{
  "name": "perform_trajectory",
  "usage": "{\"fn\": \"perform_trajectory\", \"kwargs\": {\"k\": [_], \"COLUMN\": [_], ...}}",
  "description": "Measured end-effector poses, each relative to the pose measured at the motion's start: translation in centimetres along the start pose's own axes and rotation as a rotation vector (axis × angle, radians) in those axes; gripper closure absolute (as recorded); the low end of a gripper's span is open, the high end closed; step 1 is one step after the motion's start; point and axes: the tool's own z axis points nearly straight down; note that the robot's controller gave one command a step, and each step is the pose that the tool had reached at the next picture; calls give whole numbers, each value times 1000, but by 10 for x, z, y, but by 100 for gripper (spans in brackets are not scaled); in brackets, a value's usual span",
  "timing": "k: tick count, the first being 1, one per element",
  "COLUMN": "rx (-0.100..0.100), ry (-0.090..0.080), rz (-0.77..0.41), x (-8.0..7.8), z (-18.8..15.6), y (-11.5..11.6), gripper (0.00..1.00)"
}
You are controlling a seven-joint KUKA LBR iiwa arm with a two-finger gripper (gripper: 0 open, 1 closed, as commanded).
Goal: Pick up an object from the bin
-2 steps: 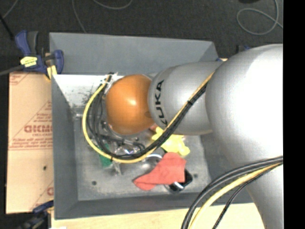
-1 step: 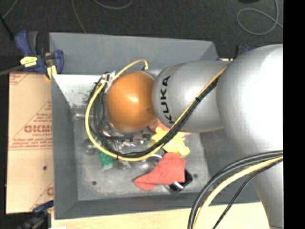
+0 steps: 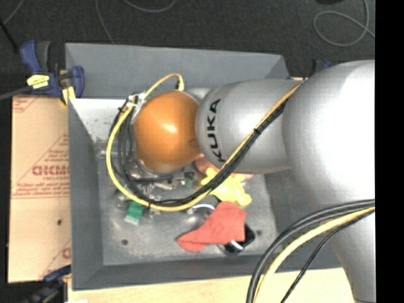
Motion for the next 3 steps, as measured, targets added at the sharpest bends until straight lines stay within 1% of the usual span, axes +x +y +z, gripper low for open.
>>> {"fn": "perform_trajectory", "kwargs": {"k": [2, 3], "rx": [-3, -6], "ry": [1, 5], "rz": [1, 2], "x": [1, 2], "z": [-4, -22], "y": [1, 2], "gripper": [100, 100]}}
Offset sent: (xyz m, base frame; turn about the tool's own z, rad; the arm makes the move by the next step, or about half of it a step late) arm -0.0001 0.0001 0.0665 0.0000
